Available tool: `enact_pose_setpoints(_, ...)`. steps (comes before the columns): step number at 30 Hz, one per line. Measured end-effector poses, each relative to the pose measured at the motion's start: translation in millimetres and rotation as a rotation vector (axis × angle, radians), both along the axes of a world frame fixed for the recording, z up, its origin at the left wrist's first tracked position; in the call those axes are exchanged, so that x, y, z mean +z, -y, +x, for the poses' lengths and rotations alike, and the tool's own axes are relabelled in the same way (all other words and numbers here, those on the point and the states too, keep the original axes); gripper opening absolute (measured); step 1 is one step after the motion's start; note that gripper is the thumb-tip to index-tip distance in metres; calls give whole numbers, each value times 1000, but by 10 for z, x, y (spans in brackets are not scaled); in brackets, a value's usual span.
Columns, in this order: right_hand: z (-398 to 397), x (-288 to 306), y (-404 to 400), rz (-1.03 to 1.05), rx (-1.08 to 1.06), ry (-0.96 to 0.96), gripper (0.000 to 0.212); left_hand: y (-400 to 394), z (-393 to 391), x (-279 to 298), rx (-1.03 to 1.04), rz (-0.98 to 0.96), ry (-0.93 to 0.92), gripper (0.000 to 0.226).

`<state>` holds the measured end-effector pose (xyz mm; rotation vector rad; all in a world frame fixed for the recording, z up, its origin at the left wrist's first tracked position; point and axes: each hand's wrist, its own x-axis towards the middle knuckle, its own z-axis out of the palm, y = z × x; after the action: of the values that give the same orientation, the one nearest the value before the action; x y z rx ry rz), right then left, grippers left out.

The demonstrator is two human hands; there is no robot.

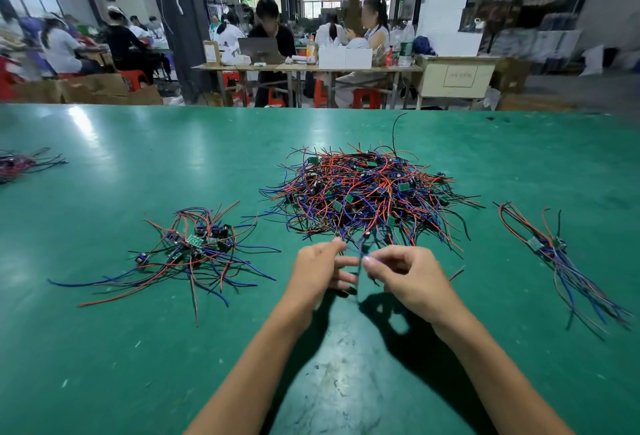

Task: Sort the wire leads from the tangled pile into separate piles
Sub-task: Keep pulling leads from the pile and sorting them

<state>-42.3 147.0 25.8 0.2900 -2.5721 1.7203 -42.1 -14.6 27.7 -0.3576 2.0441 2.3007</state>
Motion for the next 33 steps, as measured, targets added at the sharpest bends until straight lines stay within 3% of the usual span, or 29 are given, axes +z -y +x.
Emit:
enact_pose_setpoints(2, 52, -3, 29, 123, 90, -81, 7, 29, 8, -1, -69, 139, 76, 26)
enact_pose_setpoints(5, 79, 39, 16, 217, 177, -117, 7, 86, 16, -37, -97, 62, 79, 27)
enact_pose_setpoints(11, -83, 267, 103, 143, -187, -275, 21, 32, 77, -15, -141, 31, 81, 23)
enact_pose_setpoints(14, -294, 446, 542, 220, -50, -236, 24, -114, 129, 36, -260, 15, 57, 5)
enact_pose_setpoints(17, -501, 675, 1077, 270, 226, -170, 38, -193, 169, 54, -224, 44, 48, 31)
enact_pose_setpoints(19, -561, 739, 1251, 350, 354, -183, 56, -203, 175, 19, -239, -3, 23, 35)
enact_pose_setpoints(20, -570, 721, 1243, 340, 363, -223, 55, -196, 162, -9, -235, 9, 19, 33)
enact_pose_setpoints(24, -465, 501, 704, 139, 53, -476, 25, -201, 72, -53, -182, 190, -1, 16)
enact_pose_setpoints(27, -297, 273, 173, 83, -212, -526, 34, -231, 88, -3, -204, 267, 20, 12)
enact_pose_setpoints(30, -63, 65, -163, 177, -310, -391, 62, -234, 113, 27, -171, 221, -25, 22)
enact_pose_setpoints(33, 53, -32, -187, 74, -153, -112, 53, -226, 149, 53, -116, 110, -200, 17)
